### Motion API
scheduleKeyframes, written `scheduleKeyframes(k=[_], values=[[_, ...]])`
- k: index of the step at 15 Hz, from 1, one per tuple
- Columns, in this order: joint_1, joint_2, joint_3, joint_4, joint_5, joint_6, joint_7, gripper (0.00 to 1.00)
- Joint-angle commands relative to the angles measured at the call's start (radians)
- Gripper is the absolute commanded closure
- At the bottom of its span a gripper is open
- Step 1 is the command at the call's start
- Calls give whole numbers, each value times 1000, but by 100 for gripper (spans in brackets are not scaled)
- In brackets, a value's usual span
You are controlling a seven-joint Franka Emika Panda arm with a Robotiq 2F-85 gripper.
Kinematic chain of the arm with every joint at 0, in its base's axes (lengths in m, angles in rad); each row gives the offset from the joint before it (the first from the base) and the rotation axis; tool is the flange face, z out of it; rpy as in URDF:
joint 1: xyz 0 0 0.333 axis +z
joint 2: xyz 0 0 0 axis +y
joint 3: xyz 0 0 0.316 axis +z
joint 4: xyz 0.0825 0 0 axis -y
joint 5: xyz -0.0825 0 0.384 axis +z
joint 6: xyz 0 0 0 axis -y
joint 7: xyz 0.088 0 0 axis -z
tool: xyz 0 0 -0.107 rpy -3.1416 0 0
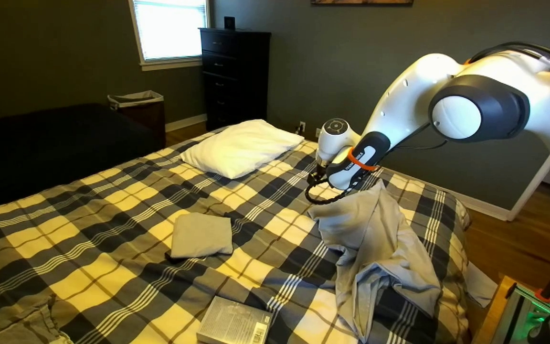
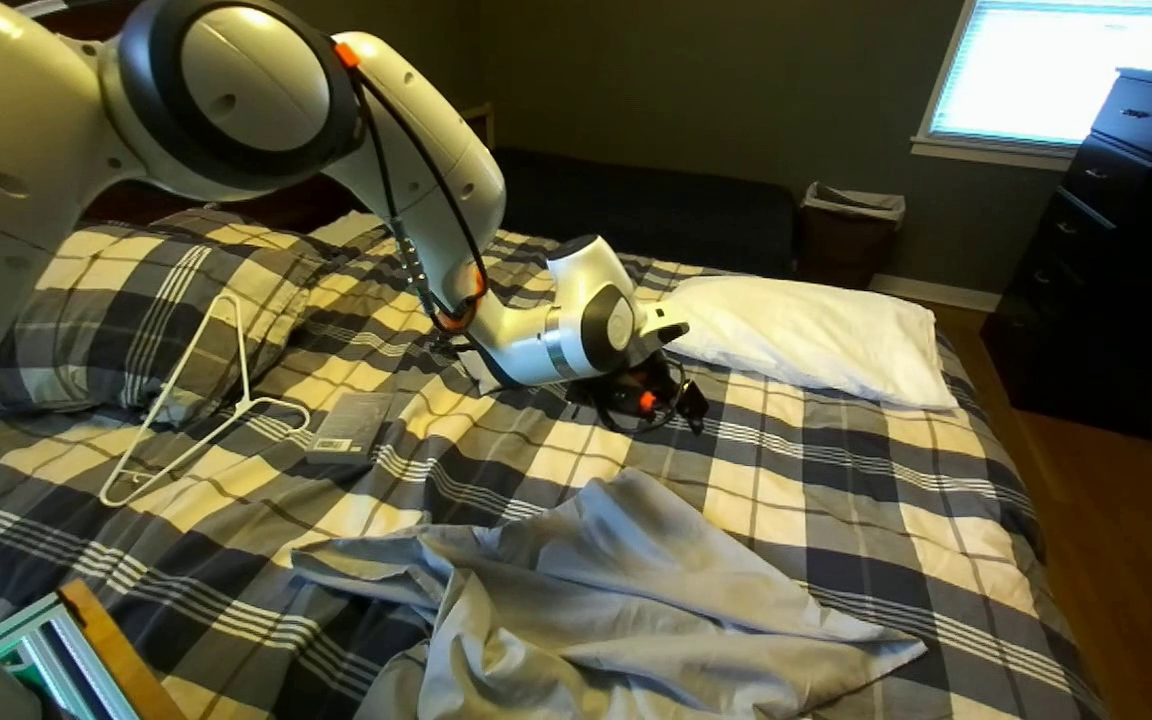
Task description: Stretch out the brown cloth on the bed
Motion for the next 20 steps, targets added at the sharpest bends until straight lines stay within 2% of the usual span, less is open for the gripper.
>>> scheduleKeyframes(k=[1,4,7,8,9,10,13,17,19,20], values=[[-79,27,112,52,63,-69,-174,0],[-165,26,242,68,97,-120,-348,0],[-201,29,295,84,114,-228,-450,0],[-180,22,275,76,98,-258,-446,0],[-138,16,221,56,50,-228,-418,0],[-167,17,255,63,87,-215,-418,0],[-149,17,234,62,70,-216,-416,0],[-107,79,226,180,123,-475,-293,0],[-78,109,210,228,118,-542,-201,0],[-46,132,175,256,95,-560,-115,0]])
